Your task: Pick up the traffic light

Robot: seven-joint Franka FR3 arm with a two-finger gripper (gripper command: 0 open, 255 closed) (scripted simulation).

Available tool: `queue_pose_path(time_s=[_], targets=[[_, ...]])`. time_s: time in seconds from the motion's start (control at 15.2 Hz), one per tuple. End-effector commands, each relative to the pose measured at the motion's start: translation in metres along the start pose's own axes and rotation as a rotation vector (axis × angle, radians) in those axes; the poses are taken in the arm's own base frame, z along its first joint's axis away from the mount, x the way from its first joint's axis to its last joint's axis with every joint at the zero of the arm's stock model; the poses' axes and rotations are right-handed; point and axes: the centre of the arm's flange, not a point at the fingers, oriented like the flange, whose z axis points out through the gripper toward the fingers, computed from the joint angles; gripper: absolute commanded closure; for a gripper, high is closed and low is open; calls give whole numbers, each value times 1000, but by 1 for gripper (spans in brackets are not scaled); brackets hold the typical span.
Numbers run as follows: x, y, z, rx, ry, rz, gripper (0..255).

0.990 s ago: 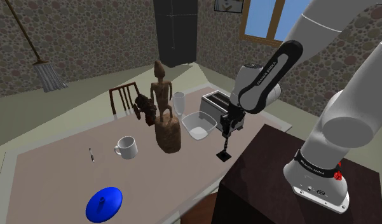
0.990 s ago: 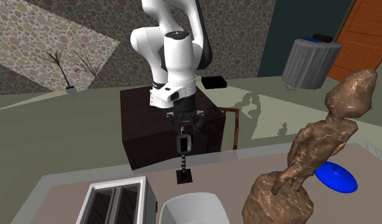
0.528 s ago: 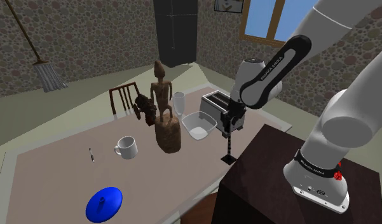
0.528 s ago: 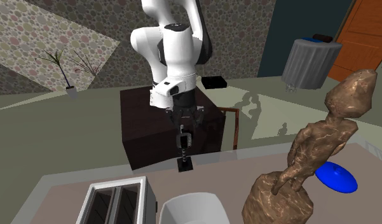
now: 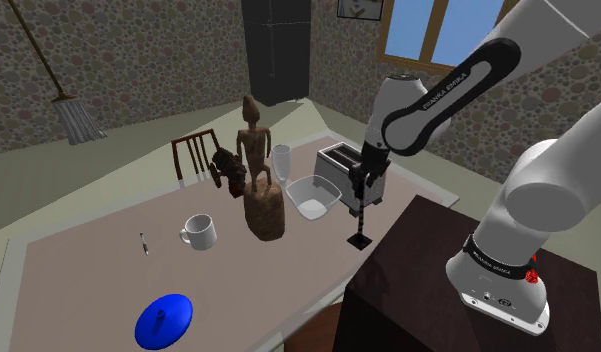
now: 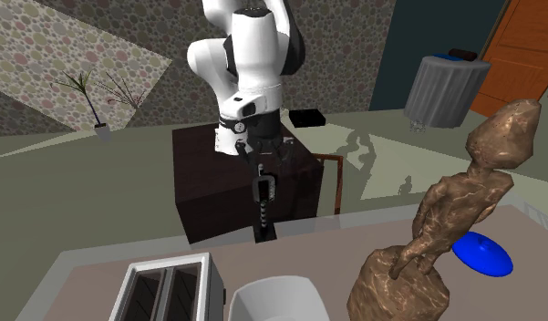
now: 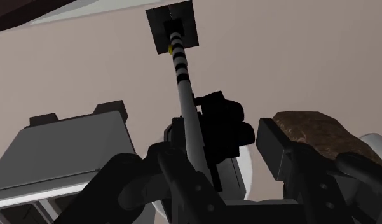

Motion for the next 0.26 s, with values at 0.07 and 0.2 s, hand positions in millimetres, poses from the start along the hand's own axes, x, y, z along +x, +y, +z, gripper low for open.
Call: queue_pose_path(time_s=[0.07, 0.2], targets=[[1, -1, -17, 0, 0, 0, 255], [1, -1, -18, 0, 0, 0, 255]])
